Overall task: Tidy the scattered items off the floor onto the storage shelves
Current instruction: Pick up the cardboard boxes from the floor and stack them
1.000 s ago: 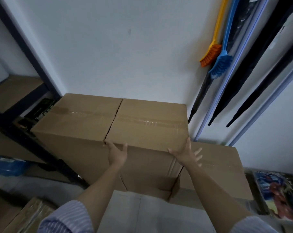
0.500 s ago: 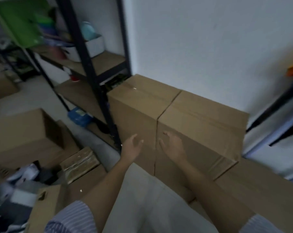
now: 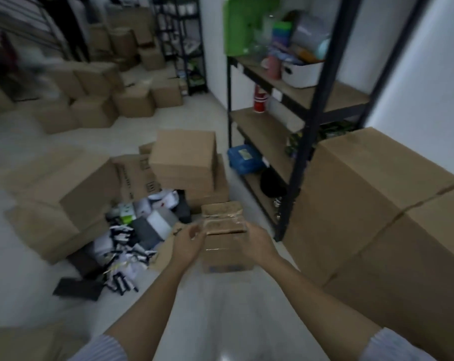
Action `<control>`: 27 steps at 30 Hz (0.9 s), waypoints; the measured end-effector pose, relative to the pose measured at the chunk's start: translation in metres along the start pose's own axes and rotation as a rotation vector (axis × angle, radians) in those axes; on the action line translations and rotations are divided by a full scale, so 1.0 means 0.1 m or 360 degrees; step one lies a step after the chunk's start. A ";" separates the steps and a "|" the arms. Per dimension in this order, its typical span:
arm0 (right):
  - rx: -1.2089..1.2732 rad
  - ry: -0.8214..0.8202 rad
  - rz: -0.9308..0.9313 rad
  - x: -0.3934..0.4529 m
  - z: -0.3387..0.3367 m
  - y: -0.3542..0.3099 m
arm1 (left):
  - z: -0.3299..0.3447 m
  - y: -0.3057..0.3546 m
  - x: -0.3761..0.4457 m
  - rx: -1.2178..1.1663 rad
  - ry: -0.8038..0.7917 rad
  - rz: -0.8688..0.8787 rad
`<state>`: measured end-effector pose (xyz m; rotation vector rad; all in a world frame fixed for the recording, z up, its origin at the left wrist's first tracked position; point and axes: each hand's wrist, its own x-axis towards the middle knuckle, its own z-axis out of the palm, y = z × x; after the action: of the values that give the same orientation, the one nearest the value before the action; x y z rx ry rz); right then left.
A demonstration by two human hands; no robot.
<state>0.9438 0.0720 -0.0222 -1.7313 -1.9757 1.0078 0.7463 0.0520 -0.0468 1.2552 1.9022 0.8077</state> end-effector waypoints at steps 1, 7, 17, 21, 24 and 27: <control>-0.0020 -0.0058 -0.0040 0.01 0.19 -0.18 | -0.23 -0.17 -0.04 -0.0010 0.0044 -0.0052; -0.0099 -0.0343 -0.0223 0.07 1.35 -1.23 | -1.40 -1.16 -0.44 -0.0225 0.0392 -0.0344; -0.0065 -0.0711 -0.0474 -0.19 2.94 -2.30 | -2.43 -2.41 -0.93 -0.0451 0.0710 -0.0773; -0.0102 -0.0895 -0.0492 -0.19 3.50 -2.55 | -2.62 -2.83 -1.05 -0.0547 0.0856 -0.0962; -0.0119 -0.1019 -0.0494 -0.12 3.91 -2.72 | -2.74 -3.09 -1.07 -0.0653 0.0971 -0.1070; -0.0159 -0.1137 -0.0512 0.02 4.34 -2.90 | -2.84 -3.39 -1.05 -0.0826 0.1139 -0.1242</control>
<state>0.4482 -0.0568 -0.1254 -1.1036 -2.6507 1.5668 0.3740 -0.1919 -0.1385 -0.1591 2.2341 1.2692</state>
